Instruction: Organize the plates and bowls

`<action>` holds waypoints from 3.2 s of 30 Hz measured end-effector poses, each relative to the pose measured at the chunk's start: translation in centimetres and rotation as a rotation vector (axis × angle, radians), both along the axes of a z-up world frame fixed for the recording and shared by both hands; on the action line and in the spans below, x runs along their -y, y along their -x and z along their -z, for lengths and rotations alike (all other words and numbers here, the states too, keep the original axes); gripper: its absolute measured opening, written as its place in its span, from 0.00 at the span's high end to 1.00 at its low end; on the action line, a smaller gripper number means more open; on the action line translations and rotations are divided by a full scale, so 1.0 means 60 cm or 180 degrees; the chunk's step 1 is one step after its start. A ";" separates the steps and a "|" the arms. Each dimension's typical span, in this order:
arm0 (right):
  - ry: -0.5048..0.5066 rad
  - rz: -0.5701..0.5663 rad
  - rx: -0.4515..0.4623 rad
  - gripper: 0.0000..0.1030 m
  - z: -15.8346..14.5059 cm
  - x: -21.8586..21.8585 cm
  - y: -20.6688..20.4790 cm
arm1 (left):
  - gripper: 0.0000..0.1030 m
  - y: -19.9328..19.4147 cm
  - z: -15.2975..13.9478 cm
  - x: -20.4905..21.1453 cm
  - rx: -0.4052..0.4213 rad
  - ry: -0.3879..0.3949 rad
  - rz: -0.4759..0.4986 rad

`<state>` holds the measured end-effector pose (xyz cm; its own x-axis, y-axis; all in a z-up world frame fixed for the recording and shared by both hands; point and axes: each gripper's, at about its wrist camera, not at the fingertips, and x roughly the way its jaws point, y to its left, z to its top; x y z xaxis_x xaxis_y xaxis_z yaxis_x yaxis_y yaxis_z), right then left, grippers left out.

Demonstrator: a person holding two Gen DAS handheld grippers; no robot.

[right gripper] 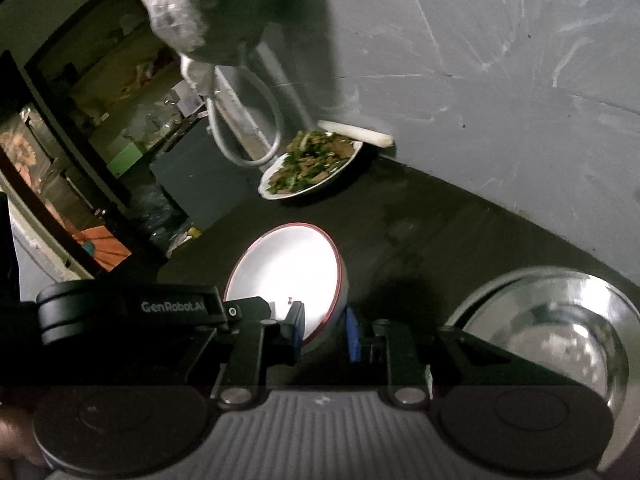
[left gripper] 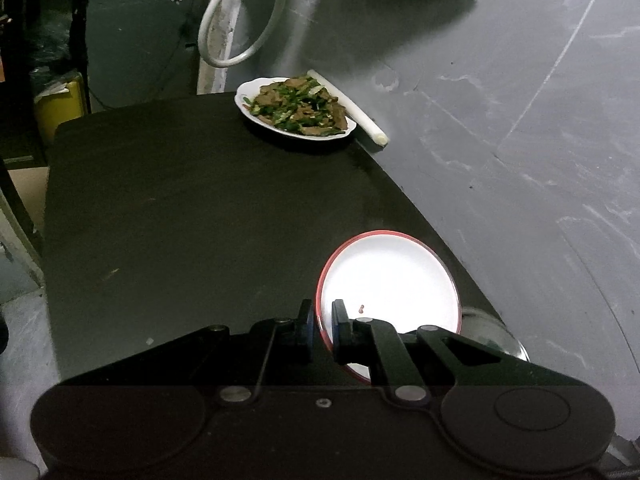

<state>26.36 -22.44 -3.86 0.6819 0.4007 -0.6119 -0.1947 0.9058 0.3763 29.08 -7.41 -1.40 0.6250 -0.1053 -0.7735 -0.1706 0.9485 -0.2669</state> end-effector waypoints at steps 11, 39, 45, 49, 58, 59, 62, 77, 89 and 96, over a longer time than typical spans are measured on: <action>0.0075 -0.0113 0.0094 0.76 -0.015 -0.042 0.128 | 0.92 0.118 -0.012 -0.030 0.0042 0.0025 0.0021; 0.0418 -0.0507 -0.0267 0.76 0.031 -0.041 0.258 | 0.91 0.228 0.041 -0.007 -0.0295 -0.0010 -0.0015; 0.0461 -0.0616 -0.0390 0.76 0.039 -0.038 0.254 | 0.90 0.229 0.050 -0.004 -0.0400 -0.0006 -0.0110; 0.0477 -0.0650 -0.0446 0.76 0.043 -0.037 0.249 | 0.90 0.227 0.052 -0.002 -0.0419 0.0011 -0.0156; 0.0559 -0.0746 -0.0519 0.76 0.039 -0.039 0.240 | 0.89 0.225 0.051 -0.002 -0.0506 0.0045 -0.0251; 0.0582 -0.0781 -0.0528 0.76 0.039 -0.040 0.237 | 0.89 0.226 0.050 -0.003 -0.0511 0.0055 -0.0267; 0.0617 -0.0820 -0.0605 0.76 0.037 -0.042 0.230 | 0.88 0.228 0.051 -0.003 -0.0516 0.0070 -0.0290; 0.0827 -0.1070 -0.0795 0.76 0.028 -0.060 0.201 | 0.85 0.232 0.046 -0.007 -0.0546 0.0090 -0.0340; 0.0820 -0.1112 -0.0765 0.74 0.028 -0.061 0.202 | 0.82 0.250 0.042 -0.026 -0.0503 0.0104 -0.0400; 0.0791 -0.1053 -0.0704 0.69 0.022 -0.057 0.209 | 0.81 0.259 0.033 -0.027 -0.0424 0.0093 -0.0391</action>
